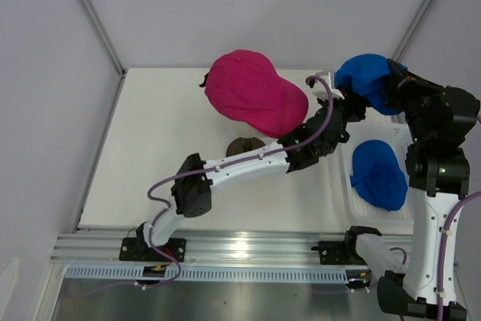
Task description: Stack the hats
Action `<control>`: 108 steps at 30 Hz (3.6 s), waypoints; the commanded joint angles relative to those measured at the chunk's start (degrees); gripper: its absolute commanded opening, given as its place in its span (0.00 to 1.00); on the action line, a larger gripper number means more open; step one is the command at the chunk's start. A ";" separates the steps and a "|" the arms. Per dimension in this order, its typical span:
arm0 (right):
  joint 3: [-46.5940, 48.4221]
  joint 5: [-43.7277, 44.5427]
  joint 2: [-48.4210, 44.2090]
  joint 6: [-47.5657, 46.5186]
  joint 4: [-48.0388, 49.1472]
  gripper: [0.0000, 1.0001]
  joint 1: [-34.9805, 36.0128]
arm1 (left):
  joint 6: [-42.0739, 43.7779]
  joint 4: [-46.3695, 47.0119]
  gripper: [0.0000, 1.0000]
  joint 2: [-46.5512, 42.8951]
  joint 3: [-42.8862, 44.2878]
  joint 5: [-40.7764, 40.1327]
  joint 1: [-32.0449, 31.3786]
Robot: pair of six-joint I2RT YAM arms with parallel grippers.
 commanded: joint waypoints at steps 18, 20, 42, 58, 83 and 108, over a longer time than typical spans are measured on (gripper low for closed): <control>10.58 5.95 8.76 -11.65 10.59 0.00 6.12 | 5.50 -53.35 0.01 -24.40 18.67 49.43 18.31; 15.69 10.77 11.57 -12.36 8.31 0.00 11.06 | 4.36 -54.75 0.01 -25.36 18.77 51.62 20.50; 32.57 24.60 25.83 -54.18 14.83 0.91 47.99 | 5.23 -63.90 0.01 -42.32 1.37 72.27 43.53; 34.94 -9.85 27.12 -59.64 6.56 0.90 34.28 | 7.34 -69.44 0.01 -39.70 -0.48 77.12 46.88; 5.51 -35.42 22.30 -60.62 17.43 0.95 9.85 | 16.75 -81.57 0.01 -32.49 8.84 77.38 54.26; -1.88 -36.57 26.00 -49.72 23.15 0.76 14.50 | 15.87 -76.91 0.01 -35.13 2.07 76.42 54.18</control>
